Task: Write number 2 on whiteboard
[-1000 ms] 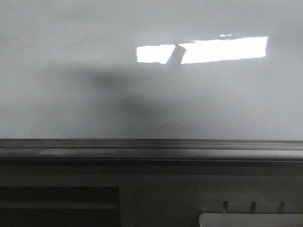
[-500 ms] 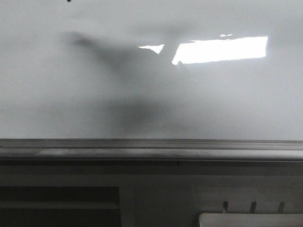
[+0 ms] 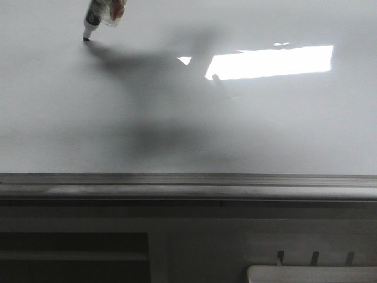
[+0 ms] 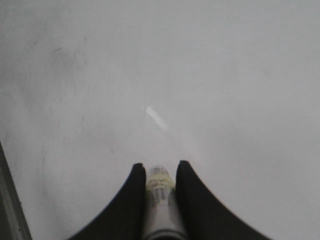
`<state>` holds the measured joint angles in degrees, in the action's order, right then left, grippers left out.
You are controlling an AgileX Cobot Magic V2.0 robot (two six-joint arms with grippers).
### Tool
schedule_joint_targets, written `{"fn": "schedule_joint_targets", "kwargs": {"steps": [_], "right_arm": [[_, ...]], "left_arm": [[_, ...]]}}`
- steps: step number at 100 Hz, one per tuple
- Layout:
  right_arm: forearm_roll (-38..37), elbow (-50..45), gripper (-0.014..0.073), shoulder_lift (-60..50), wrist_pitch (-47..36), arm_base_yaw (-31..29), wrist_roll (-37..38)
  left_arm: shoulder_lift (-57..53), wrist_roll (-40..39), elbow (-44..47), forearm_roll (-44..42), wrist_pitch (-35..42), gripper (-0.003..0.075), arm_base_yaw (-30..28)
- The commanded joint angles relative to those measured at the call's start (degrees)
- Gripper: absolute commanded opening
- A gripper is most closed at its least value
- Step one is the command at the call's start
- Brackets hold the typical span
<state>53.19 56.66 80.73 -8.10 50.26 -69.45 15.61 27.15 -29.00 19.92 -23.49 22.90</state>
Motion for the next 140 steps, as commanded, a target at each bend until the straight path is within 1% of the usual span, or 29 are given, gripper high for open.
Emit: {"fn": "schedule_joint_targets", "kwargs": {"steps": [1,35,64,83,98,105,112,118,123,124,130,131,136,140], "right_arm": [[-0.7,2.0,-0.0078,-1.6,-3.7,-0.2,-0.5],[-0.7,2.0,-0.0078,-0.7,-3.2,-0.9,-0.5],[-0.7,2.0,-0.0078,-0.6,-4.4,-4.5,-0.6],[-0.6,2.0,-0.0078,-2.2,-5.0,-6.0,-3.9],[1.3,1.6,-0.0078,-4.3,-5.0,-6.1,-5.9],[4.2,1.4,-0.0078,-5.1,-5.2,-6.1,-9.0],[9.6,0.7,-0.0078,-6.0,-6.5,-6.1,-13.6],[17.2,-0.3,-0.0078,-6.5,-8.7,-6.1,-19.0],[24.0,-0.9,-0.0078,-6.9,-11.3,-6.1,-25.7],[25.0,-1.1,-0.0078,-7.0,-11.3,-6.1,-25.7],[33.9,-1.9,-0.0078,-7.3,-12.8,-6.1,-33.3],[34.9,-2.0,-0.0078,-7.3,-12.8,-6.1,-33.3],[41.2,-2.7,-0.0078,-7.6,-12.9,-5.9,-38.1],[43.9,-3.4,-0.0078,-7.6,-12.4,-5.3,-40.1]], "left_arm": [[0.4,-0.8,-1.3,1.4,2.8,-0.0020,-0.1],[0.4,-0.8,-1.3,1.9,2.7,-0.0020,-0.1],[0.4,-0.8,-1.3,1.9,2.7,-0.0020,-0.1],[0.4,-0.8,-1.3,1.9,3.0,-0.0020,-0.1],[0.4,-0.6,-1.3,1.9,3.2,-0.0020,-0.1],[0.4,-0.6,-1.3,1.9,3.3,-0.0020,-0.1],[0.4,-0.6,-1.3,1.9,3.3,-0.0020,-0.1],[0.4,-0.6,-1.3,1.9,3.3,-0.0020,-0.1],[0.4,-0.6,-1.3,1.9,3.3,-0.0020,-0.1],[0.4,-0.6,-1.3,1.9,3.3,-0.0020,-0.1],[0.4,-0.5,-1.3,1.9,3.3,-0.0020,-0.1],[0.4,-0.5,-1.3,1.9,3.3,-0.0020,-0.1],[0.4,-0.5,-1.3,1.9,3.4,-0.0020,-0.1],[0.4,-0.5,-1.3,1.9,3.4,-0.0020,-0.1]]}}
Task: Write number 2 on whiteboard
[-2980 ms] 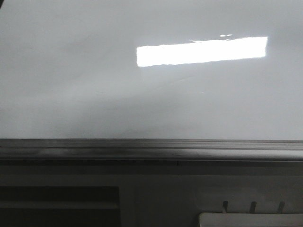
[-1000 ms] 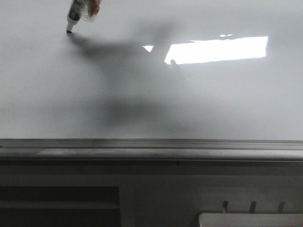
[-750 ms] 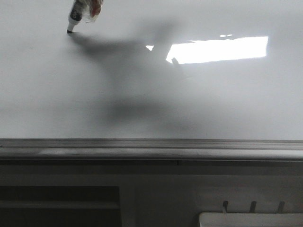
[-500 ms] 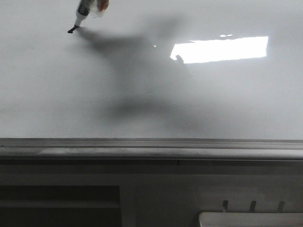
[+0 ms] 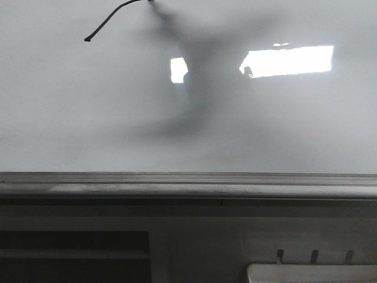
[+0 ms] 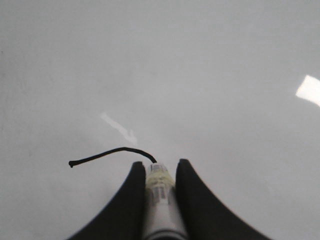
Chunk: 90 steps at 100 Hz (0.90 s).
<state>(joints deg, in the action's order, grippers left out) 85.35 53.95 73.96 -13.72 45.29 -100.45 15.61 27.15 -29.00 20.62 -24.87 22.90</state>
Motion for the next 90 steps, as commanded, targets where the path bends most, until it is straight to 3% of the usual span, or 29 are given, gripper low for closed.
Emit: {"fn": "schedule_joint_targets", "kwargs": {"steps": [1,29,59,74,90], "right_arm": [[12.6,-0.9,-0.0078,-0.8,-6.7,-0.2,-9.2],[15.2,-3.3,-0.0078,2.5,-2.5,6.6,-9.5],[16.1,-3.1,-0.0078,8.6,-2.7,7.0,-9.5],[16.7,-3.1,-0.0078,7.1,-7.5,7.0,-9.5],[19.0,-3.1,-0.0078,3.1,-18.5,7.0,-9.7]], "left_arm": [[0.4,-0.5,-1.3,1.2,4.7,-0.0020,-0.1],[0.4,-0.5,-1.3,1.2,4.7,-0.0020,-0.1],[0.4,-0.5,-1.3,1.2,4.7,-0.0020,-0.1],[0.4,-0.5,-1.3,1.2,4.7,-0.0020,-0.1],[0.4,-0.5,-1.3,1.2,4.7,-0.0020,-0.1]]}}
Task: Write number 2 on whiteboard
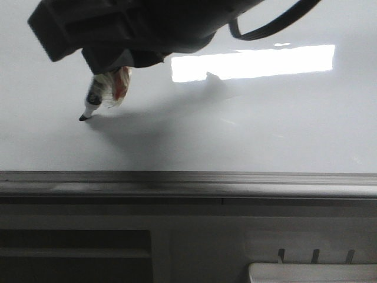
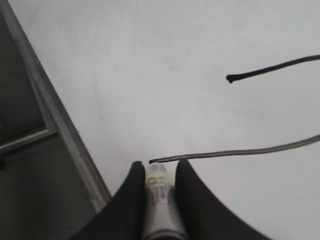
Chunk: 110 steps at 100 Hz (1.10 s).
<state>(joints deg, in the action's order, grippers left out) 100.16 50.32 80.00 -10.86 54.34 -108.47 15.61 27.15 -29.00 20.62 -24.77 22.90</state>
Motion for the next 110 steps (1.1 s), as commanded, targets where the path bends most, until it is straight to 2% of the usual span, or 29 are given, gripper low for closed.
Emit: {"fn": "schedule_joint_targets", "kwargs": {"steps": [1,10,24,51,61,68,77,84,88,95,103,110], "right_arm": [[4.4,0.5,-0.0078,-3.4,-21.9,-2.1,-2.0],[6.6,0.2,-0.0078,-6.4,-28.4,-2.0,-6.7],[6.6,-1.1,-0.0078,-12.2,-36.9,-2.0,-7.1],[6.6,-2.7,-0.0078,-19.8,-36.7,-2.0,-7.1],[6.6,-2.5,-0.0078,-22.4,-29.9,-1.2,-7.1],[6.6,-1.6,-0.0078,-25.4,-17.9,0.0,-7.1],[6.3,-0.4,-0.0078,-28.0,3.7,0.5,-7.1],[6.3,-0.2,-0.0078,-28.1,14.2,0.5,-6.7],[6.3,-0.2,-0.0078,-27.6,16.9,0.5,-5.8],[6.3,-0.2,-0.0078,-26.1,18.0,0.5,-4.1],[6.3,-0.2,-0.0078,-23.8,17.8,0.5,-4.1],[6.3,-0.2,-0.0078,-21.3,20.4,0.5,-4.1]], "left_arm": [[0.4,-0.5,-1.3,1.2,4.6,-0.0020,-0.1],[0.4,-0.5,-1.3,1.2,4.6,-0.0020,-0.1],[0.4,-0.5,-1.3,1.2,4.6,-0.0020,-0.1],[0.4,-0.5,-1.3,1.2,4.6,-0.0020,-0.1],[0.4,-0.5,-1.3,1.2,4.6,-0.0020,-0.1],[0.4,-0.5,-1.3,1.5,4.3,-0.0020,-0.1],[0.4,-0.5,-1.3,3.8,4.3,-0.0020,-0.1],[0.4,0.2,-1.6,6.4,3.9,-0.0020,-0.1],[0.4,2.4,-2.1,7.7,2.7,-0.0013,0.1],[0.7,9.0,-4.0,10.2,-1.5,0.0053,0.7],[1.7,14.7,-7.1,13.2,-7.1,0.0206,1.0],[3.3,18.4,-10.0,15.0,-12.1,0.0309,1.2]]}}
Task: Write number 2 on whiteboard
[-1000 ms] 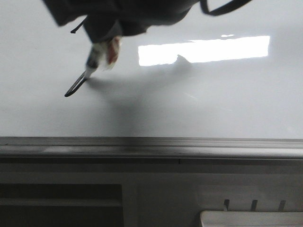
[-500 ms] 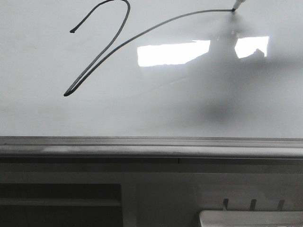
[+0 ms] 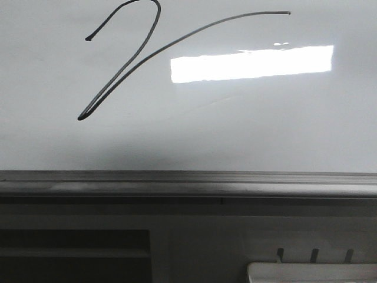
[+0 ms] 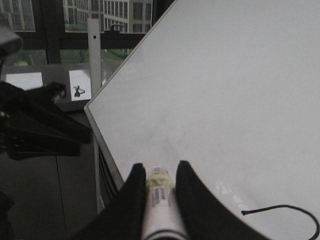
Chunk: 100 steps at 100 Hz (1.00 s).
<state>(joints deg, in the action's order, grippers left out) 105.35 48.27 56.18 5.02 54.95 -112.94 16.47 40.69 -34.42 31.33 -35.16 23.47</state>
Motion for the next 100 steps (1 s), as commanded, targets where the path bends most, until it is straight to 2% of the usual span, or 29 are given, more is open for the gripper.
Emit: {"fn": "schedule_joint_targets", "kwargs": {"steps": [1,5,19,40,76,100], "right_arm": [[1.1,1.9,-0.0078,3.0,5.0,-0.1,0.3],[1.1,1.9,-0.0078,4.4,7.9,-0.1,0.3],[-1.1,2.9,-0.0078,9.7,17.7,-0.1,0.3],[-3.8,6.4,-0.0078,12.9,25.0,-0.1,0.3],[-6.3,7.4,-0.0078,12.9,26.8,-0.1,0.8],[-6.6,7.4,-0.0078,12.9,25.9,-0.1,1.5]], "left_arm": [[2.7,5.3,-4.8,4.5,-2.7,0.0314,0.6],[3.8,7.0,-6.5,4.7,-5.6,0.0328,0.6],[8.6,12.0,-11.0,5.8,-14.6,0.0304,0.6],[14.3,13.3,-12.8,7.6,-20.6,0.0270,3.2],[18.6,13.3,-13.1,7.2,-16.9,0.0268,3.7],[18.6,13.3,-13.5,8.7,-17.0,0.0210,3.7]]}}
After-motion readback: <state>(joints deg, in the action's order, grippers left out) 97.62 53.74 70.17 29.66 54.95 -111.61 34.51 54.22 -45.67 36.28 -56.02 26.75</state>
